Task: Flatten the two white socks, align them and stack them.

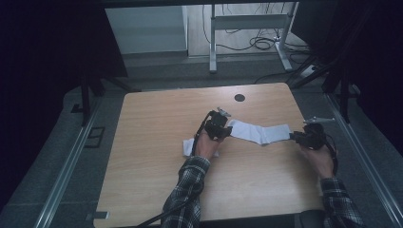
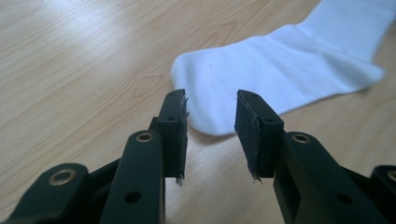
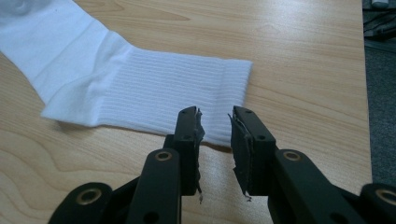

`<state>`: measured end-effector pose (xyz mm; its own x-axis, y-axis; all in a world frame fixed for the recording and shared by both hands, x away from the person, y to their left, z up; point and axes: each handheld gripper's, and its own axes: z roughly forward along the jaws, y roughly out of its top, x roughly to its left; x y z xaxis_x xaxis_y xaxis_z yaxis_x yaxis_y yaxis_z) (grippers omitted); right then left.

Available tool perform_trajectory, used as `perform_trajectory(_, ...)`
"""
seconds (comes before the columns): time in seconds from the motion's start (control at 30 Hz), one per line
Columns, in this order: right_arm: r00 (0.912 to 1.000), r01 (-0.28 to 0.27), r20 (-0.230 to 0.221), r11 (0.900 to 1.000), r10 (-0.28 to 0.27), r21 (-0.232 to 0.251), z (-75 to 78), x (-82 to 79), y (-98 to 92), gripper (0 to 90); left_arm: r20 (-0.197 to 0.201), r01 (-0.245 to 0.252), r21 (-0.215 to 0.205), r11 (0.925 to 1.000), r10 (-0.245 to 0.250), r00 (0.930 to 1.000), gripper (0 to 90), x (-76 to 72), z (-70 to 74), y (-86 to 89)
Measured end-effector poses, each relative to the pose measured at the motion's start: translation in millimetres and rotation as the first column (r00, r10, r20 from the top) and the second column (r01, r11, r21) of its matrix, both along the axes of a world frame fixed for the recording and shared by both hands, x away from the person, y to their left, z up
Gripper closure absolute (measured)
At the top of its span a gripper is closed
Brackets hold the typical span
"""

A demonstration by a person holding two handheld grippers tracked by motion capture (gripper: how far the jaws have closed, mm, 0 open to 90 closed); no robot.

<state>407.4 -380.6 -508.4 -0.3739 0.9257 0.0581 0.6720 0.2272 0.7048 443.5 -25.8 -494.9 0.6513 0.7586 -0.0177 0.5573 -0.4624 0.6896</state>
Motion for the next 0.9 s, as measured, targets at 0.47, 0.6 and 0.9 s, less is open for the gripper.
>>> perform_trajectory(0.47,0.9998,0.021,-0.001,1.000,-0.021,0.009,-9.2,9.8,-3.1,62.0,-0.038,-0.042,0.036,0.9984,0.044,0.9983,65.9,18.9,-26.1,-13.5)
perform_trajectory(0.6,0.9998,0.015,-0.016,1.000,-0.015,-0.003,-14.2,14.1,1.2,64.9,-0.053,-0.038,0.051,0.9980,0.041,0.9977,70.0,19.9,-31.3,-15.1)
perform_trajectory(0.9,0.9981,-0.002,-0.062,1.000,0.002,0.000,-16.6,14.5,5.9,80.3,-0.061,-0.022,0.047,0.9987,0.025,0.9978,86.0,17.1,-30.3,-17.0)
